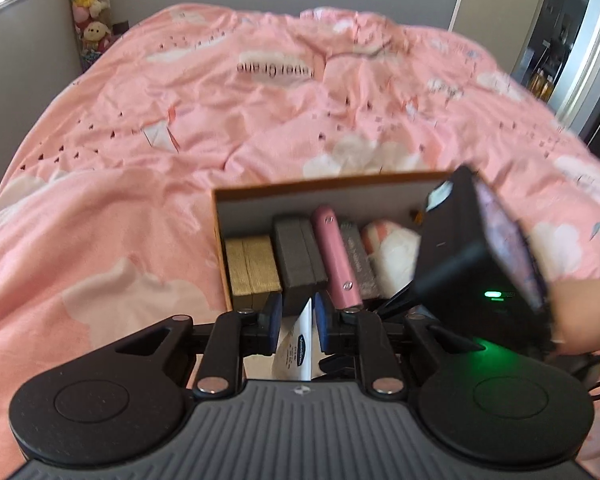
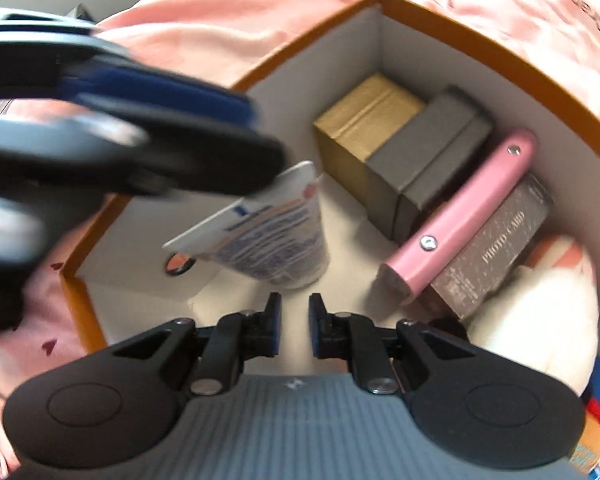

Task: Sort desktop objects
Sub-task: 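Open the right tool to drop the pink fan while the left tool lowers the tube into the box, then lower the white Vaseline tube into the box and open the left tool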

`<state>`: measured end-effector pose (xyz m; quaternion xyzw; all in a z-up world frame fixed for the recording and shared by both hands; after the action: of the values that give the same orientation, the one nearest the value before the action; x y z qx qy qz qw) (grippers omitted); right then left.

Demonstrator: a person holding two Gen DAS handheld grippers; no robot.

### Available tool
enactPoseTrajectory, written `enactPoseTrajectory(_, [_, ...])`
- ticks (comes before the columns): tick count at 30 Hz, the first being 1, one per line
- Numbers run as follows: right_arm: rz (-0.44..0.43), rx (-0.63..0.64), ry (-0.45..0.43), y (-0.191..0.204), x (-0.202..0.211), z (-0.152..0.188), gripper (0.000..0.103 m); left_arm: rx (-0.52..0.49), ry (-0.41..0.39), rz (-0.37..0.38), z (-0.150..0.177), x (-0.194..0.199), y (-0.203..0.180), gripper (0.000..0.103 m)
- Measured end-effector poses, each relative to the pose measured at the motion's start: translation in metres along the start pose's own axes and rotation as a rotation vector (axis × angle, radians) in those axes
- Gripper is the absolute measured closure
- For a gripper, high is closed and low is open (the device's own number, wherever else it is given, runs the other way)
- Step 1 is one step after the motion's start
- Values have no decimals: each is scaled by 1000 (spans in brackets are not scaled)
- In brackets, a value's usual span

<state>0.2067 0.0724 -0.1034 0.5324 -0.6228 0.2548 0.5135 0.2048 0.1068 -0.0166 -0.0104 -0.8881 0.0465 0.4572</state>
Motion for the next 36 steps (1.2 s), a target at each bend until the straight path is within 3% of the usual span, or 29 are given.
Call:
enactPoseTrajectory(9, [1,-70,41,7,-12,-10,90,67,-102,0,-4,36,19,83])
enactPoseTrajectory(17, [7,-96,12,9,-15,-28,99,109,-106,-50,6,39,42,83])
enactPoseTrajectory(26, [-22,-150,1,12,-18,-36,99,123,-79,-40,17,32,47,83])
enactPoseTrajectory(36, [-35,-205,56,18,-33,-46,98,128,-70,-35,20,31,49,82])
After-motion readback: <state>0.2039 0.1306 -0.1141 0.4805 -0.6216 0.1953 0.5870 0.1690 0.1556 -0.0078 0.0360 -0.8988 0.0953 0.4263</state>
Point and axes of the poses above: each gripper's, at about its wrist camera, not at the fingertips, and x roughly against the way its jaws point, y to its left, z to its underside, the point moved 6 cm from there along -x, roughly the way its jaws point, and after that the axes turned 1 degree about y, right-handed, at the moved point
